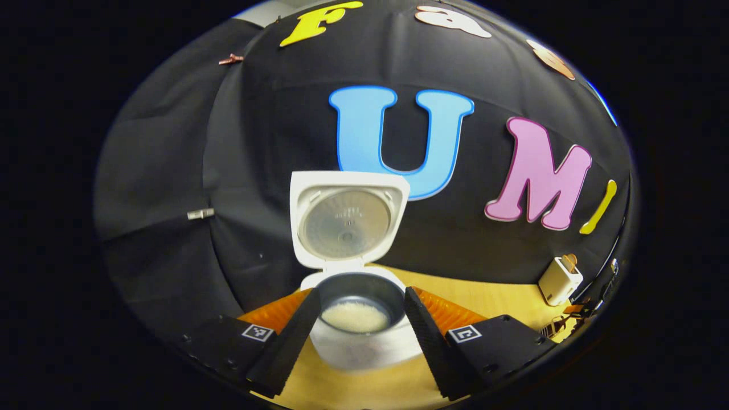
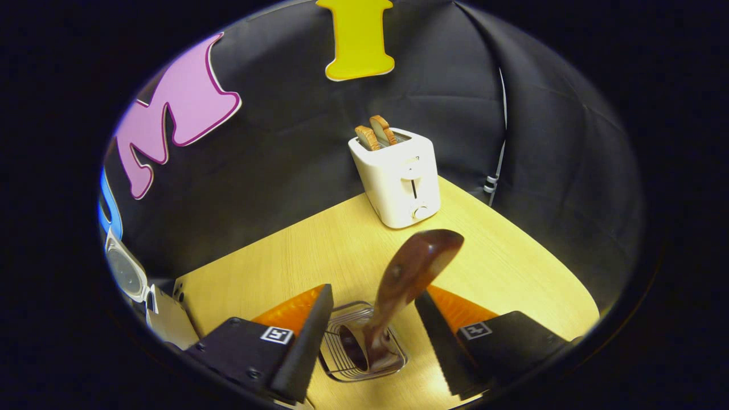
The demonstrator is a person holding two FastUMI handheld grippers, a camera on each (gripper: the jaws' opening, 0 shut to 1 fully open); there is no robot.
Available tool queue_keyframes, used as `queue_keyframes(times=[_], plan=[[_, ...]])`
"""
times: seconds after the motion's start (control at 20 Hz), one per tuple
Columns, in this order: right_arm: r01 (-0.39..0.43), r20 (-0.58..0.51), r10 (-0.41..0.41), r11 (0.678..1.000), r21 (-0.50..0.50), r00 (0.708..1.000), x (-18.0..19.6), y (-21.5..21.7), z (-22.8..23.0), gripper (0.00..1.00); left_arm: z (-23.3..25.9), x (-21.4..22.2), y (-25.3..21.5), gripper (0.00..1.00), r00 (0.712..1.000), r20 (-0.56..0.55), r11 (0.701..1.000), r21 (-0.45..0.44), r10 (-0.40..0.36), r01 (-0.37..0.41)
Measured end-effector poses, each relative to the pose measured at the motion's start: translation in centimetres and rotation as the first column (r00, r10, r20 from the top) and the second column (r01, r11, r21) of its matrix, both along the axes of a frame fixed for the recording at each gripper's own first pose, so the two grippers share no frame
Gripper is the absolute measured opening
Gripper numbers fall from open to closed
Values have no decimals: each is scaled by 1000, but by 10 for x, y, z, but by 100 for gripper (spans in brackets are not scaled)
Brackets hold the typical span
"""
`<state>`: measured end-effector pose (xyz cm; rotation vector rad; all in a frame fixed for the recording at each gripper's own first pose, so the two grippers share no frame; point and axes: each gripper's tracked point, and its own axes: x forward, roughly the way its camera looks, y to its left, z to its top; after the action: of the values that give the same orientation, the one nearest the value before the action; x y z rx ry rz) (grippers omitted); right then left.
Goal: Close the left gripper, press the button to open the rice cooker; take a wooden spoon from the chopstick holder with the right hand, scoop a spoonful of rice and pour it into the rice cooker, then put the wooden spoon back into the chopstick holder.
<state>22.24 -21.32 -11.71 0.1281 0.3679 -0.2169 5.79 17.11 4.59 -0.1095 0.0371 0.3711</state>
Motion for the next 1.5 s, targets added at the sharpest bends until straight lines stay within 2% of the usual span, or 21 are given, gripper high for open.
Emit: queue_keyframes(times=[0.1, 0.2, 0.25, 0.35, 0.45, 0.6, 0.8, 0.95, 1.15, 1.3, 1.5], plan=[[0, -1, 0, 1000, -27, 1000, -12, -1, 7, 99, 36, 10, 3, 95, 999, 34, 1000, 14, -3, 3], [11, 15, -10, 999, -45, 1000, -31, -2, 19, 99, 74, 27, 5, 95, 995, 93, 999, 49, -27, 22], [30, 23, -28, 996, -89, 999, -45, -9, 24, 99, 91, 34, 7, 95, 993, 115, 997, 65, -40, 33], [89, 57, -79, 978, -187, 995, -79, -28, 36, 99, 119, 49, 14, 95, 988, 137, 997, 61, -64, 56], [117, 55, -107, 967, -226, 993, -117, -34, 41, 99, 144, 66, 26, 95, 984, 161, 996, 51, -78, 71], [160, 50, -152, 951, -266, 987, -166, -37, 45, 99, 167, 93, 62, 95, 984, 165, 994, 93, -68, 53], [177, 12, -179, 958, -226, 984, -209, -17, 35, 99, 166, 137, 107, 95, 992, 110, 991, 128, -53, 39], [180, 4, -183, 960, -213, 983, -222, -3, 36, 99, 159, 168, 130, 94, 991, 117, 993, 107, -65, 52], [120, -5, -124, 967, -227, 992, -225, 15, 46, 99, 138, 189, 155, 94, 999, 40, 989, 149, -27, 21], [125, 27, -122, 964, -233, 992, -223, 19, 57, 99, 132, 197, 152, 95, 998, 31, 992, 114, -59, 55], [99, 21, -97, 976, -194, 995, -218, 37, 47, 98, 120, 197, 146, 93, 993, 9, 993, 27, -117, 116]])
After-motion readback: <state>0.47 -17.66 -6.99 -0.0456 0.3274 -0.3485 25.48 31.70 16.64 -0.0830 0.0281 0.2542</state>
